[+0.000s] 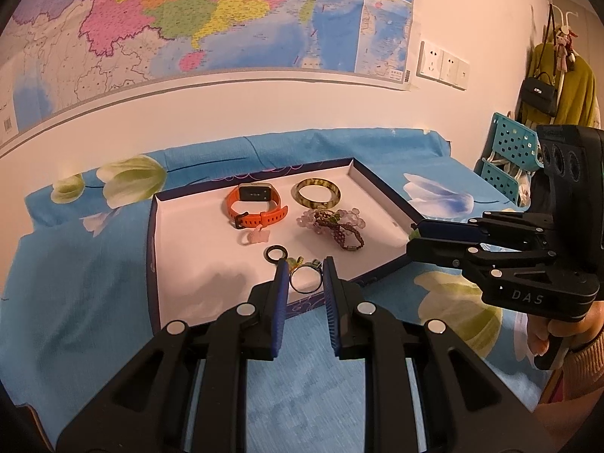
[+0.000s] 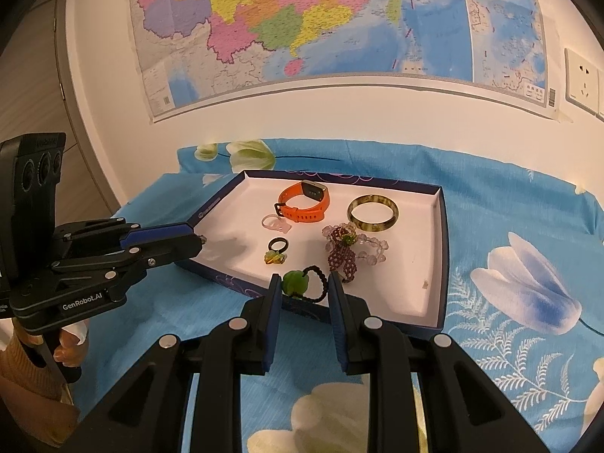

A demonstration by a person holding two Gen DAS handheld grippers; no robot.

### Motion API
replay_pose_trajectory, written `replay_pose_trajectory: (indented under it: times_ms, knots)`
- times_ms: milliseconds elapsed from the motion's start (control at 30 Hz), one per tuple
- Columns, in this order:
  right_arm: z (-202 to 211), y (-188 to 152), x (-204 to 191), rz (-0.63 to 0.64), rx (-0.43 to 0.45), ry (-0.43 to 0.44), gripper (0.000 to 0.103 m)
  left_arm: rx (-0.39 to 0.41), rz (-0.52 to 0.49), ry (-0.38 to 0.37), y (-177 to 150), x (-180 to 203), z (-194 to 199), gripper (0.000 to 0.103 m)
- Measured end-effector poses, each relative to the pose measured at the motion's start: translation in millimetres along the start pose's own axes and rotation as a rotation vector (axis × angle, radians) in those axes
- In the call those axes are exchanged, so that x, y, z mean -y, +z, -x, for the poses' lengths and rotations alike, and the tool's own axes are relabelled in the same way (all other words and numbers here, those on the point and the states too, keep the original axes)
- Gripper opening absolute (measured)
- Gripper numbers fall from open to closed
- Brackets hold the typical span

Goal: Organize jewelry
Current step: 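Carry the silver ring into the box with the left tool while the right tool carries the hair tie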

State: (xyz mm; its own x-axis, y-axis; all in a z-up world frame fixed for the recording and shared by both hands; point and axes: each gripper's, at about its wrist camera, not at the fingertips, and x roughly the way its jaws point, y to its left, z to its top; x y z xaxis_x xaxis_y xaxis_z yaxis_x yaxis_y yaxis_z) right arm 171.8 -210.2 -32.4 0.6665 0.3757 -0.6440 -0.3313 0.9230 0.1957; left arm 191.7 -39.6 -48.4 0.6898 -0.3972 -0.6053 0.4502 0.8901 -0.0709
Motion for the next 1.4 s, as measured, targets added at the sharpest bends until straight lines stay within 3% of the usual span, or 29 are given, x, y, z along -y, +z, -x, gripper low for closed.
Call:
replay_pose_trajectory:
  times_ms: [1400]
  knots:
    - [-14.6, 16.1, 6.7, 0.002, 0.001, -0.02, 0.023, 0.001, -0.001, 0.04, 17.3, -7.1, -20.4, 0.019]
